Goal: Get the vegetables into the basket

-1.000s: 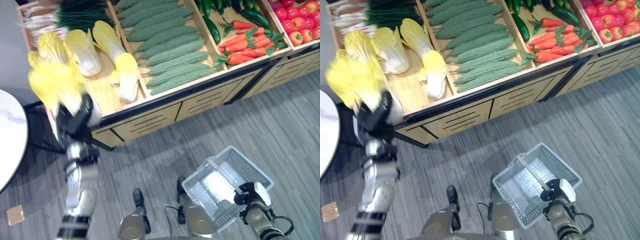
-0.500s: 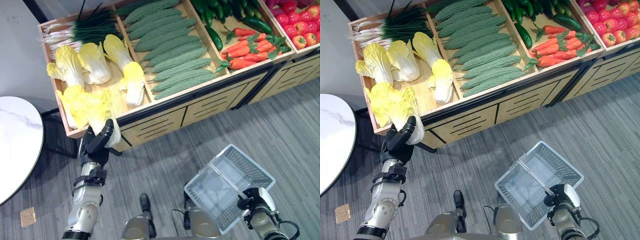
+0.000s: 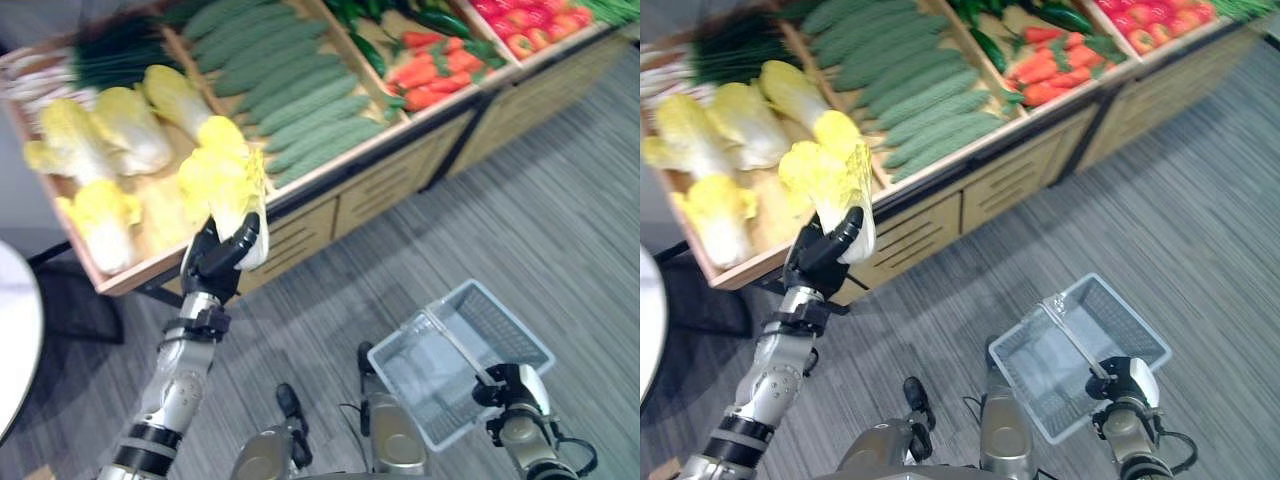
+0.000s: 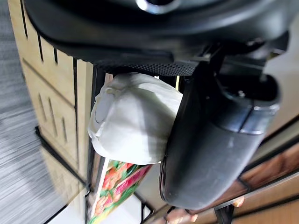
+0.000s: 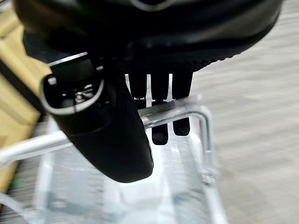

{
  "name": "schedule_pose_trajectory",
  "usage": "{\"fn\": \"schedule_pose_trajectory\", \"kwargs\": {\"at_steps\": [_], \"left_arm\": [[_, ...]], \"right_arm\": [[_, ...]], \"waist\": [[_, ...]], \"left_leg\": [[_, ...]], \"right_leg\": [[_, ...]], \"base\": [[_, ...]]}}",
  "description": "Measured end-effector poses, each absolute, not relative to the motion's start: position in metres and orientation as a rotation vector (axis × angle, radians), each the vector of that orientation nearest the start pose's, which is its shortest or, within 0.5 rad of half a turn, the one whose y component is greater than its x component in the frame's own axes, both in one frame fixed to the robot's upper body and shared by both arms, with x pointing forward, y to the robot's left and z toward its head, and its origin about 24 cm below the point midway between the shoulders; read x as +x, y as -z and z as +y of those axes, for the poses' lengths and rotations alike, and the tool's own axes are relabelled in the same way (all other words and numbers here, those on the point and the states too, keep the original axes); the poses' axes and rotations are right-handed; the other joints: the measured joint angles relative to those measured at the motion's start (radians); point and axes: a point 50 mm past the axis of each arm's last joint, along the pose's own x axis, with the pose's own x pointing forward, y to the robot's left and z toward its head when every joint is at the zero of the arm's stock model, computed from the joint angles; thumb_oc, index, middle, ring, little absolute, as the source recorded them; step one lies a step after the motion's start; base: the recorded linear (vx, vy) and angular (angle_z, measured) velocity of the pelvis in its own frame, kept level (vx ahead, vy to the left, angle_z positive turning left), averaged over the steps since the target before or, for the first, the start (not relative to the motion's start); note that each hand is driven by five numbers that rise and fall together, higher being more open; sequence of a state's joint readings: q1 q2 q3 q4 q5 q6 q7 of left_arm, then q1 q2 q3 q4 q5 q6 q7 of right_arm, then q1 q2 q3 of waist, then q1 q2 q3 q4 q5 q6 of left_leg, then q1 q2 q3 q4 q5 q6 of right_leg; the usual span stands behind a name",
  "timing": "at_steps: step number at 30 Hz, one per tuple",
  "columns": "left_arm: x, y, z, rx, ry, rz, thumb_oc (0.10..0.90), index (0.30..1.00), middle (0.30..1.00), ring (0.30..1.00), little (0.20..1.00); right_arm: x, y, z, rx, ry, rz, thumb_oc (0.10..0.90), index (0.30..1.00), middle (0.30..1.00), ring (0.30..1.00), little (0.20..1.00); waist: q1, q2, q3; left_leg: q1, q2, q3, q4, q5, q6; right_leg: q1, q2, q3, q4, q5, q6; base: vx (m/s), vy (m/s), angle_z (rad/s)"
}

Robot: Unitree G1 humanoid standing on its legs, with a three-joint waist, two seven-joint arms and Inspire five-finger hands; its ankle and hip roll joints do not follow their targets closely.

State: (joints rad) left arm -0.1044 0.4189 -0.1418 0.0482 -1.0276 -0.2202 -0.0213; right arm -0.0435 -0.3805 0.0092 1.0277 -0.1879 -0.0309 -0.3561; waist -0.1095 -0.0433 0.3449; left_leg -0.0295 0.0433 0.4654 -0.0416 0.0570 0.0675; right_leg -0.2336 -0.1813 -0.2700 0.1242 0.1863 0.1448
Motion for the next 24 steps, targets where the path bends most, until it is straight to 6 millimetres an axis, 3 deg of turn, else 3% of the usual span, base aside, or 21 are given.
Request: {"fn": "schedule_pose_trajectory", "kwargs": {"at_steps": [1,2,4,5,6,8,9,14,19,20,21,22,23,24], "left_arm": [[0.27,-0.079,0.206,-0.592,0.077,-0.169,0.4,0.3,0.3,0.3,0.3],[0.269,-0.077,0.206,-0.587,0.078,-0.159,0.4,0.3,0.3,0.3,0.3],[0.269,-0.078,0.209,-0.571,0.078,-0.157,0.4,0.3,0.3,0.3,0.3],[0.265,-0.075,0.216,-0.565,0.051,-0.156,0.4,0.3,0.3,0.3,0.3],[0.261,-0.073,0.224,-0.551,0.027,-0.148,0.4,0.3,0.3,0.3,0.3],[0.262,-0.073,0.226,-0.537,0.023,-0.144,0.4,0.3,0.3,0.3,0.3],[0.26,-0.071,0.226,-0.526,0.022,-0.136,0.4,0.3,0.3,0.3,0.3],[0.26,-0.067,0.216,-0.547,0.045,-0.126,0.4,0.3,0.3,0.3,0.3],[0.261,-0.062,0.2,-0.578,0.081,-0.1,0.4,0.3,0.3,0.3,0.3],[0.262,-0.062,0.194,-0.596,0.096,-0.098,0.4,0.3,0.3,0.3,0.3],[0.263,-0.061,0.192,-0.602,0.096,-0.096,0.4,0.3,0.3,0.3,0.3],[0.262,-0.058,0.192,-0.6,0.096,-0.081,0.4,0.3,0.3,0.3,0.3],[0.261,-0.057,0.191,-0.605,0.093,-0.08,0.4,0.3,0.3,0.3,0.3],[0.261,-0.059,0.186,-0.619,0.105,-0.096,0.4,0.3,0.3,0.3,0.3]], "right_arm": [[0.148,0.112,-0.299,-0.679,0.397,0.901,0.4,0.3,0.3,0.3,0.3],[0.143,0.114,-0.3,-0.676,0.396,0.911,0.4,0.3,0.3,0.3,0.3],[0.137,0.113,-0.303,-0.68,0.409,0.907,0.4,0.3,0.3,0.3,0.3],[0.144,0.11,-0.303,-0.683,0.406,0.885,0.4,0.3,0.3,0.3,0.3],[0.155,0.105,-0.301,-0.681,0.402,0.845,0.4,0.3,0.3,0.3,0.3],[0.163,0.103,-0.298,-0.68,0.392,0.824,0.4,0.3,0.3,0.3,0.3],[0.161,0.104,-0.297,-0.692,0.379,0.83,0.4,0.3,0.3,0.3,0.3],[0.143,0.11,-0.3,-0.701,0.38,0.882,0.4,0.3,0.3,0.3,0.3],[0.133,0.106,-0.316,-0.72,0.43,0.902,0.4,0.3,0.3,0.3,0.3],[0.129,0.106,-0.321,-0.734,0.442,0.909,0.4,0.3,0.3,0.3,0.3],[0.127,0.106,-0.321,-0.733,0.443,0.911,0.4,0.3,0.3,0.3,0.3],[0.126,0.106,-0.323,-0.736,0.448,0.92,0.4,0.3,0.3,0.3,0.3],[0.133,0.102,-0.326,-0.751,0.453,0.898,0.4,0.3,0.3,0.3,0.3],[0.147,0.092,-0.332,-0.771,0.474,0.847,0.4,0.3,0.3,0.3,0.3]], "waist": [[0.033,0.003,0.001],[0.048,0.007,0.001],[0.035,-0.01,0.004],[0.049,-0.011,0.004],[0.064,-0.003,0.002],[0.072,-0.01,0.0],[0.085,-0.024,-0.006],[0.044,-0.015,-0.008],[0.006,0.05,-0.003],[-0.013,0.07,-0.002],[-0.013,0.069,0.0],[0.006,0.062,0.001],[0.023,0.054,0.005],[0.055,0.059,0.002]], "left_leg": [[0.007,0.038,0.028,0.018,-0.022,0.0],[0.019,0.05,0.046,0.019,-0.028,-0.006],[0.012,0.043,0.059,0.045,-0.033,-0.018],[0.005,0.042,0.075,0.055,-0.048,-0.04],[0.014,0.053,0.076,0.028,-0.04,-0.025],[0.015,0.077,0.155,0.04,-0.03,-0.046],[0.02,0.085,0.187,0.062,-0.042,-0.063],[0.023,0.118,0.162,0.089,-0.036,-0.071],[0.005,0.136,0.17,0.102,-0.035,-0.074],[0.001,0.146,0.16,0.128,-0.032,-0.099],[-0.008,0.156,0.15,0.172,-0.037,-0.107],[-0.061,0.195,0.052,0.363,-0.033,-0.135],[-0.092,0.175,-0.079,0.387,-0.062,-0.182],[-0.096,0.054,-0.365,0.239,-0.111,-0.22]], "right_leg": [[-0.01,-0.015,-0.099,0.165,-0.106,-0.05],[0.012,-0.031,-0.121,0.235,-0.159,-0.05],[0.073,-0.039,-0.085,0.169,-0.171,-0.031],[0.074,-0.009,-0.096,0.095,-0.12,-0.041],[0.082,0.028,-0.063,0.009,-0.082,-0.01],[0.076,-0.003,-0.166,0.081,-0.195,-0.048],[0.092,0.002,-0.177,0.055,-0.171,-0.071],[0.094,0.038,-0.146,0.048,-0.167,-0.079],[0.068,0.057,-0.114,0.041,-0.163,-0.096],[0.055,0.063,-0.111,0.068,-0.191,-0.097],[0.039,0.058,-0.095,0.104,-0.221,-0.111],[0.035,0.068,-0.027,0.126,-0.251,-0.142],[0.044,0.086,0.026,0.098,-0.194,-0.152],[0.039,0.097,0.092,0.026,-0.141,-0.132]], "base": [[-0.06,0.04,-1.24],[-0.13,0.068,-0.97],[-0.13,0.023,-0.58],[-0.09,-0.095,-1.44],[-0.06,-0.087,-1.63],[-0.01,-0.141,-1.33],[0.02,-0.218,-1.0],[-0.01,-0.125,-0.3],[0.02,-0.206,-0.18],[0.09,-0.255,-0.07],[0.03,-0.084,-0.4],[0.0,0.008,-0.83],[0.02,0.058,-1.68],[0.14,0.05,-1.46]]}}
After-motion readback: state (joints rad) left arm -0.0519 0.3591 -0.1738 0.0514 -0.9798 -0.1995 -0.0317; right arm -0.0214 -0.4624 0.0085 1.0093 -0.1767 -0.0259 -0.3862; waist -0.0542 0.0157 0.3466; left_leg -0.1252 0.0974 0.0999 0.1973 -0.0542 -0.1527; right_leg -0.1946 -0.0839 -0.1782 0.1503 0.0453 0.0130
